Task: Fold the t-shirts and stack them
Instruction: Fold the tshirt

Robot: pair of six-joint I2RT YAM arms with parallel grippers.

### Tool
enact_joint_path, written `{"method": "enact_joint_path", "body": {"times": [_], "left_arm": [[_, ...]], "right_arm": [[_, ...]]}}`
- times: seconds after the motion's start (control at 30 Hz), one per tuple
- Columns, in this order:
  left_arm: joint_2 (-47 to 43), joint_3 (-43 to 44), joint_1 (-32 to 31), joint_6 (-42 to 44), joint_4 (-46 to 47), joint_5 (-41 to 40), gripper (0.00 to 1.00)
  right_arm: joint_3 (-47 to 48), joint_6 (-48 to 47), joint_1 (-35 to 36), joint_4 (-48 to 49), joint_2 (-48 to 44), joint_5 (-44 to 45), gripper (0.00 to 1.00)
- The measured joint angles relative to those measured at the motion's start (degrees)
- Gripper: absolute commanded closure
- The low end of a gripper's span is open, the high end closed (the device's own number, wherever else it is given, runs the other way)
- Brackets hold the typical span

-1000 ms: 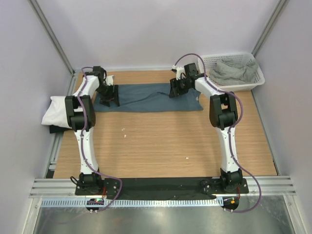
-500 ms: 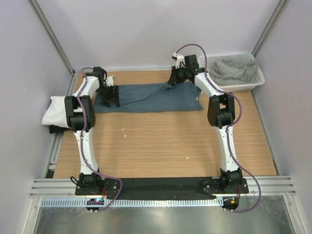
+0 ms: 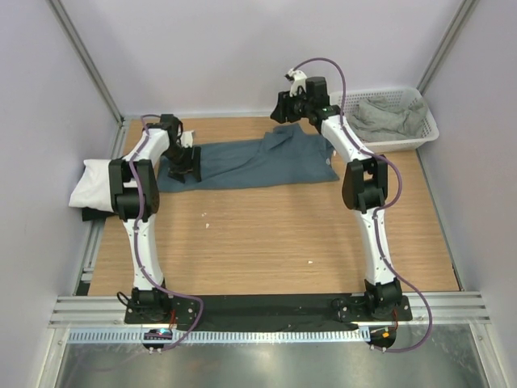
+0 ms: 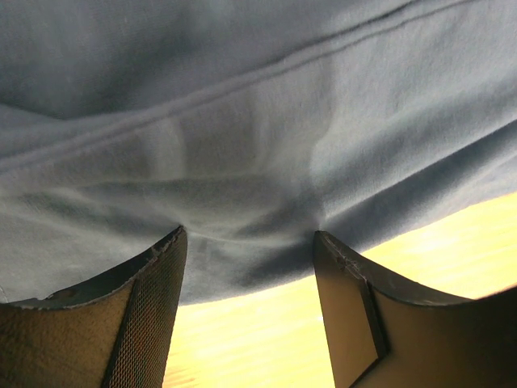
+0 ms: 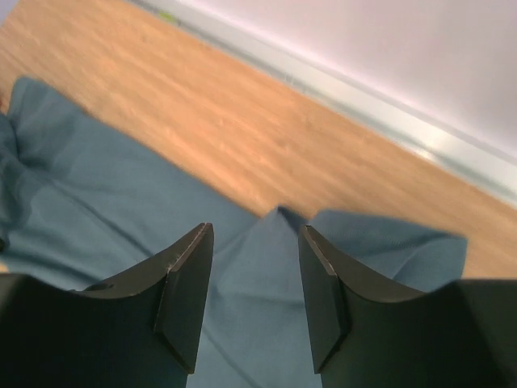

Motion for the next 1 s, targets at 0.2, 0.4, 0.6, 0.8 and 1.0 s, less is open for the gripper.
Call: {"method": "enact_joint_path", "body": {"times": [0.2, 0.4, 0.6, 0.8, 1.0], "left_arm": [[-1.0, -0.4, 0.0, 0.0, -0.4, -0.6, 0.35], [-4.1, -2.3, -0.8, -0.1, -0.4, -1.2, 0.35], [-4.7, -2.7, -3.5, 0.0, -0.2, -1.6, 0.35], [-4.9, -3.5, -5.7, 0.0, -0.2, -2.0, 0.35], [-5.1, -3.8, -6.2, 0.0, -0.2, -2.4, 0.35]], "right_arm": [[-11.2, -2.3, 0.0, -4.2, -7.0, -0.8, 0.54], [-17.8, -5.4, 0.0, -6.9, -10.6, -1.3, 0.55], [-14.7, -5.8, 0.0, -7.6, -7.2, -1.2, 0.55], [-13.2, -6.3, 0.0, -7.7, -2.9, -0.5, 0.55], [-13.2, -6.4, 0.0, -7.9, -1.0, 0.1, 0.55]]}}
